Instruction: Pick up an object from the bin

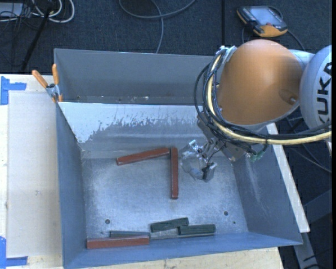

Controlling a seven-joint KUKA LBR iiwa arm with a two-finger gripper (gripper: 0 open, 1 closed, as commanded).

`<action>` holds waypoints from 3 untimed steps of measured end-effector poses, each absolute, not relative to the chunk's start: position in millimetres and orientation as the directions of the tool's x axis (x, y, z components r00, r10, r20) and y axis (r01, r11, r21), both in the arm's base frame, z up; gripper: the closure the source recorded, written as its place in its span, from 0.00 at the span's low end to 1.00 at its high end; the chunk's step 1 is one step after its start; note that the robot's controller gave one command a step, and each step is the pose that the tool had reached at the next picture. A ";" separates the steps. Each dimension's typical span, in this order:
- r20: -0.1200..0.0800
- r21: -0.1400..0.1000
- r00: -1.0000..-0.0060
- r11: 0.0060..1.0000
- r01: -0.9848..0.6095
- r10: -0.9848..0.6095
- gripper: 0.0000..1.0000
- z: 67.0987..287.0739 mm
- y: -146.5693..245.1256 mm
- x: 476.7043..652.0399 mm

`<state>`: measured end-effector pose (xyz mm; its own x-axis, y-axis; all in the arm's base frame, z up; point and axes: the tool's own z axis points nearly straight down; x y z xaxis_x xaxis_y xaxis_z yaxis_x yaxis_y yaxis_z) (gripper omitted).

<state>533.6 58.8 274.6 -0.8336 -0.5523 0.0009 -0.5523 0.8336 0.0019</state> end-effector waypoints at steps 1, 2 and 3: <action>-0.002 0.000 -0.846 0.846 -0.533 -0.533 0.00 304.7 64.5 541.1; -0.002 0.001 -0.846 0.846 -0.533 -0.533 0.00 304.6 64.4 541.1; -0.005 -0.002 -0.821 0.821 -0.571 -0.571 0.00 252.0 77.0 527.2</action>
Offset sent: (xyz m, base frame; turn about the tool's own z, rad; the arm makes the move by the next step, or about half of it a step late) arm 0.0000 0.0000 0.0000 0.0000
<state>527.2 77.0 252.0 -0.8210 -0.5710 -0.0046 -0.5710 0.8210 -0.0020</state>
